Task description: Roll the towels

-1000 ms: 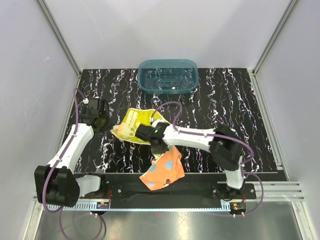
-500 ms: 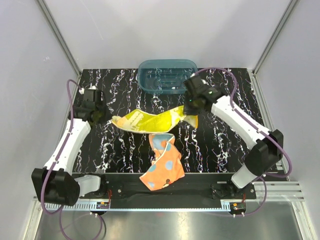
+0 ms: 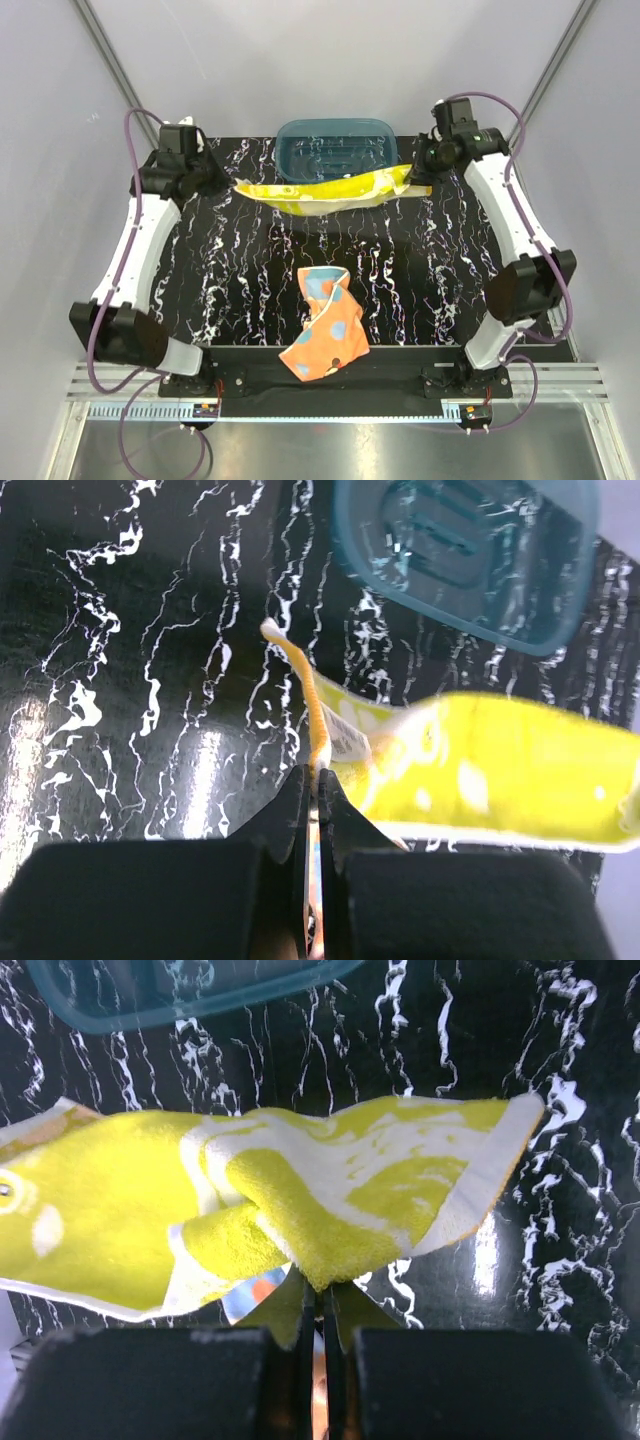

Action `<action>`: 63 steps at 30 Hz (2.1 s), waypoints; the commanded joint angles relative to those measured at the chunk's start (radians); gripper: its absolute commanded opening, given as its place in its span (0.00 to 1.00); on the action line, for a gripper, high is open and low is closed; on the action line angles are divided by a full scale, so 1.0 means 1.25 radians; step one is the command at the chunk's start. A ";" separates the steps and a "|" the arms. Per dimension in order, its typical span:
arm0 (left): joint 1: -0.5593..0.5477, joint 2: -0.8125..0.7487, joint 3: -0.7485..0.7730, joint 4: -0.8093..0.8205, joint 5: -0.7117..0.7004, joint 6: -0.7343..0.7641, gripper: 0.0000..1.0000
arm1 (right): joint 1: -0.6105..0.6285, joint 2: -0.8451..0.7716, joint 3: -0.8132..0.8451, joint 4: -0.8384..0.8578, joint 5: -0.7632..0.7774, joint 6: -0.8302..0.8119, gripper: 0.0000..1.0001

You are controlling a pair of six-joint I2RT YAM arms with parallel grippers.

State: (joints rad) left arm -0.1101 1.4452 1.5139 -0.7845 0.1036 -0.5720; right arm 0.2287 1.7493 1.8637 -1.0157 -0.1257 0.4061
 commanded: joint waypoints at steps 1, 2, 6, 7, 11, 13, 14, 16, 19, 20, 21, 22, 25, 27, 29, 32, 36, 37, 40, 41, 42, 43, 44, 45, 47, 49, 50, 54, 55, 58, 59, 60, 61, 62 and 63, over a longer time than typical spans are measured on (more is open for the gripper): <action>0.000 -0.097 -0.018 0.015 0.032 0.018 0.00 | -0.015 -0.082 -0.077 -0.007 -0.037 -0.044 0.01; 0.000 -0.117 -0.049 0.025 0.032 0.017 0.00 | -0.017 -0.100 -0.122 0.027 -0.041 -0.039 0.04; 0.000 -0.204 -0.296 0.084 0.024 -0.009 0.00 | -0.021 -0.160 -0.376 0.134 -0.065 0.017 0.54; 0.000 -0.221 -0.335 0.090 0.020 -0.012 0.00 | -0.023 -0.167 -0.465 0.172 -0.070 0.035 0.72; 0.000 -0.219 -0.498 0.104 0.006 -0.023 0.13 | -0.058 -0.186 -0.607 0.226 -0.053 0.076 0.81; 0.000 -0.193 -0.541 0.096 -0.002 -0.026 0.19 | -0.061 -0.199 -0.626 0.230 -0.054 0.086 0.82; 0.000 -0.182 -0.546 0.095 -0.012 -0.026 0.21 | -0.061 -0.204 -0.626 0.230 -0.059 0.091 0.82; 0.001 -0.160 -0.553 0.090 -0.023 -0.022 0.21 | -0.061 -0.219 -0.623 0.228 -0.074 0.101 0.83; 0.002 -0.149 -0.552 0.085 -0.036 -0.019 0.22 | -0.061 -0.237 -0.636 0.243 -0.092 0.110 0.84; 0.002 -0.149 -0.551 0.088 -0.037 -0.019 0.22 | -0.060 -0.238 -0.643 0.250 -0.098 0.111 0.84; 0.002 -0.150 -0.550 0.089 -0.039 -0.019 0.22 | -0.060 -0.235 -0.648 0.257 -0.102 0.111 0.84; 0.002 -0.150 -0.550 0.089 -0.046 -0.017 0.21 | -0.060 -0.230 -0.654 0.270 -0.106 0.107 0.84; 0.003 -0.152 -0.548 0.089 -0.055 -0.020 0.17 | -0.061 -0.190 -0.645 0.297 -0.126 0.102 0.84; 0.003 -0.149 -0.547 0.086 -0.062 -0.019 0.16 | -0.060 -0.149 -0.625 0.307 -0.124 0.099 0.83; 0.003 -0.147 -0.545 0.079 -0.063 -0.016 0.16 | -0.061 -0.115 -0.603 0.308 -0.109 0.091 0.82; 0.003 -0.152 -0.541 0.073 -0.061 -0.009 0.31 | -0.061 -0.051 -0.560 0.308 -0.098 0.083 0.80; 0.003 -0.188 -0.553 0.073 -0.080 -0.018 0.49 | -0.061 0.026 -0.507 0.311 -0.080 0.076 0.77; 0.003 -0.190 -0.557 0.073 -0.080 -0.022 0.51 | -0.061 0.038 -0.499 0.312 -0.077 0.073 0.76; 0.005 -0.198 -0.563 0.077 -0.102 -0.034 0.51 | -0.061 0.082 -0.472 0.314 -0.076 0.070 0.71; 0.006 -0.200 -0.567 0.079 -0.102 -0.036 0.52 | -0.060 0.092 -0.466 0.316 -0.077 0.069 0.70; 0.006 -0.201 -0.568 0.081 -0.104 -0.038 0.52 | -0.060 0.112 -0.458 0.316 -0.079 0.068 0.69; 0.006 -0.201 -0.568 0.082 -0.105 -0.039 0.52 | -0.059 0.120 -0.455 0.317 -0.079 0.067 0.67; 0.006 -0.203 -0.568 0.080 -0.106 -0.038 0.52 | -0.061 0.128 -0.453 0.319 -0.079 0.065 0.66; 0.006 -0.203 -0.567 0.079 -0.109 -0.038 0.52 | -0.060 0.141 -0.453 0.319 -0.075 0.067 0.66; 0.006 -0.203 -0.564 0.077 -0.116 -0.036 0.52 | -0.060 0.154 -0.452 0.329 -0.080 0.063 0.64; 0.007 -0.203 -0.563 0.075 -0.123 -0.036 0.52 | -0.060 0.170 -0.452 0.336 -0.083 0.060 0.57; 0.007 -0.203 -0.562 0.074 -0.125 -0.036 0.52 | -0.060 0.175 -0.452 0.339 -0.086 0.059 0.53; 0.008 -0.204 -0.563 0.077 -0.132 -0.038 0.52 | -0.060 0.174 -0.472 0.349 -0.098 0.056 0.37; 0.008 -0.203 -0.563 0.077 -0.136 -0.041 0.52 | -0.060 0.170 -0.481 0.358 -0.099 0.054 0.34; 0.010 -0.200 -0.567 0.078 -0.142 -0.044 0.52 | -0.060 0.153 -0.515 0.366 -0.098 0.045 0.22; 0.011 -0.200 -0.569 0.079 -0.143 -0.049 0.52 | -0.060 0.148 -0.524 0.366 -0.095 0.042 0.20; 0.011 -0.200 -0.571 0.081 -0.143 -0.054 0.52 | -0.061 0.138 -0.542 0.369 -0.092 0.038 0.14; 0.010 -0.201 -0.579 0.085 -0.142 -0.057 0.52 | -0.060 0.132 -0.550 0.368 -0.091 0.038 0.12; 0.011 -0.201 -0.584 0.091 -0.142 -0.060 0.52 | -0.061 0.126 -0.558 0.367 -0.084 0.037 0.08; 0.011 -0.200 -0.589 0.096 -0.142 -0.065 0.52 | -0.060 0.114 -0.573 0.367 -0.081 0.037 0.05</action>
State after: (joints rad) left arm -0.1028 1.2167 0.7944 -0.7006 -0.0471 -0.6292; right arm 0.1505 1.9163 1.2064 -0.5453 -0.2676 0.4831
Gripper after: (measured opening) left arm 0.516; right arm 0.077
